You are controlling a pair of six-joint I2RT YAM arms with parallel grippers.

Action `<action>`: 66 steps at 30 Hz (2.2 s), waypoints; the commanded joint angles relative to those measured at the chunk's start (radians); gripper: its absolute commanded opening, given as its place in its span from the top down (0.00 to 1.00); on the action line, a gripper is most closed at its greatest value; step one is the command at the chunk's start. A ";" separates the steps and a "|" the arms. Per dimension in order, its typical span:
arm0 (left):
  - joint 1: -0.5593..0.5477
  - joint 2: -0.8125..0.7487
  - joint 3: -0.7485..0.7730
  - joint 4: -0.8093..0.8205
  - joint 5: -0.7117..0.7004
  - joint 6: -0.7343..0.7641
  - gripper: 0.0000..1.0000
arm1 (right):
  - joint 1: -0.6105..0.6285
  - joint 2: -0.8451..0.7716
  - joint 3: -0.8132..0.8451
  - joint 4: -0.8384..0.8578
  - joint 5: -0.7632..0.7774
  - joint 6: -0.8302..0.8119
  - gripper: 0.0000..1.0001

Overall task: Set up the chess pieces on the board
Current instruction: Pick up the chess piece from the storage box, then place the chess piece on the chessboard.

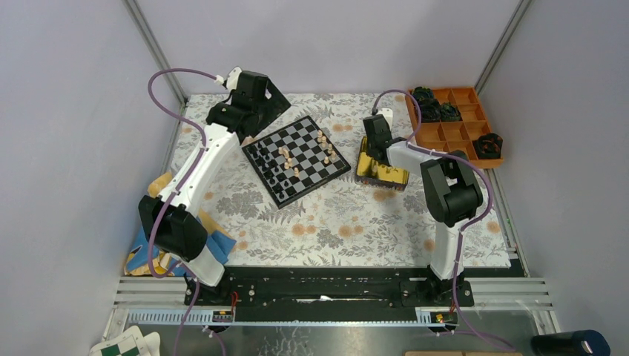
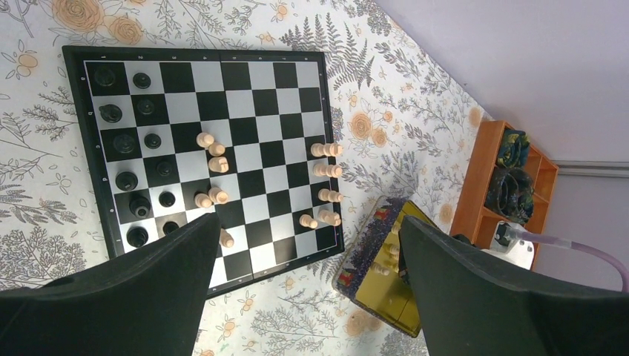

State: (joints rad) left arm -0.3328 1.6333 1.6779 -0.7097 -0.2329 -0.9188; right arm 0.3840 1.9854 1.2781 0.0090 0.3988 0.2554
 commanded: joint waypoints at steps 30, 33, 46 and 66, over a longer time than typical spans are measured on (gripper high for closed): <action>0.004 -0.142 -0.557 0.557 -0.114 0.206 0.01 | 0.099 -0.133 0.400 -0.417 -0.136 -0.056 1.00; -0.031 -0.158 -0.573 0.598 -0.154 0.288 0.01 | 0.143 -0.152 0.342 -0.398 -0.150 -0.056 1.00; -0.100 -0.233 -0.713 0.737 -0.222 0.451 0.01 | 0.282 -0.143 0.220 -0.335 -0.231 -0.080 1.00; -0.101 -0.237 -0.727 0.773 -0.223 0.495 0.01 | 0.296 -0.052 0.156 -0.209 -0.236 -0.122 1.00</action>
State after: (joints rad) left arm -0.4358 1.4178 0.9638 0.0021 -0.4274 -0.4511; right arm 0.6762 1.9137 1.4353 -0.2432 0.1646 0.1555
